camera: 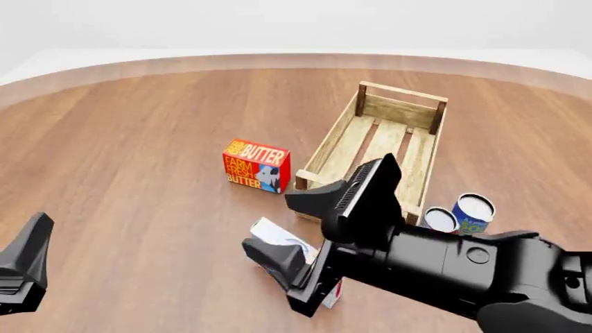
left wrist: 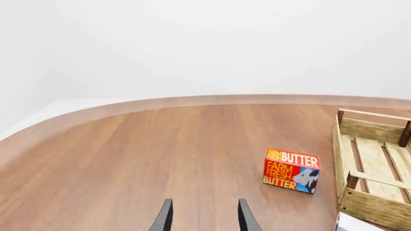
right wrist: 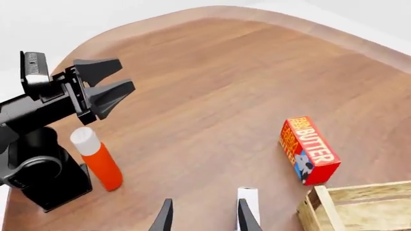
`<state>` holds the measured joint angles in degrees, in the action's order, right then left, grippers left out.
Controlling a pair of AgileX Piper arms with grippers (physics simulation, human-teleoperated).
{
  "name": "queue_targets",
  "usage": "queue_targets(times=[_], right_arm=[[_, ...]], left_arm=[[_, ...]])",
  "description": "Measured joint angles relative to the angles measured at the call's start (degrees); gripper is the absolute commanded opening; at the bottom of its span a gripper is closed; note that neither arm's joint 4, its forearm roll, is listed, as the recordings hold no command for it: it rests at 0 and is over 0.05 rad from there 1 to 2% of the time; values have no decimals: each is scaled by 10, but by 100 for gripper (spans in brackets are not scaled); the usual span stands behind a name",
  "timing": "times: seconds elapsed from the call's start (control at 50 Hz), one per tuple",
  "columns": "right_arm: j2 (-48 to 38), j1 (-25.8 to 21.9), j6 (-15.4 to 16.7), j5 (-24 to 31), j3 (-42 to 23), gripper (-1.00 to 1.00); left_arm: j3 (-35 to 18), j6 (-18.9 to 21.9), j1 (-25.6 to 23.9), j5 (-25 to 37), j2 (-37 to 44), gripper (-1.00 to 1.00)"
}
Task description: Pick up the ketchup, and put it in the wooden tray.
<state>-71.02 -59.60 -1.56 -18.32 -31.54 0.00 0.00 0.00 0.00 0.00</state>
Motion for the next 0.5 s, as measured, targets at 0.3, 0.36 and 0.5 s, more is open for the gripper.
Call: queue_targets(times=[0.3,0.36,0.5], right_arm=[[-95,-61,5,-20,-57,100],[-113,-72,6,-22,-69,100],[-159,-94,14,-23,-102,100]], left_arm=[[0,0,0,0,0,100],[0,0,0,0,0,100],[0,0,0,0,0,100]])
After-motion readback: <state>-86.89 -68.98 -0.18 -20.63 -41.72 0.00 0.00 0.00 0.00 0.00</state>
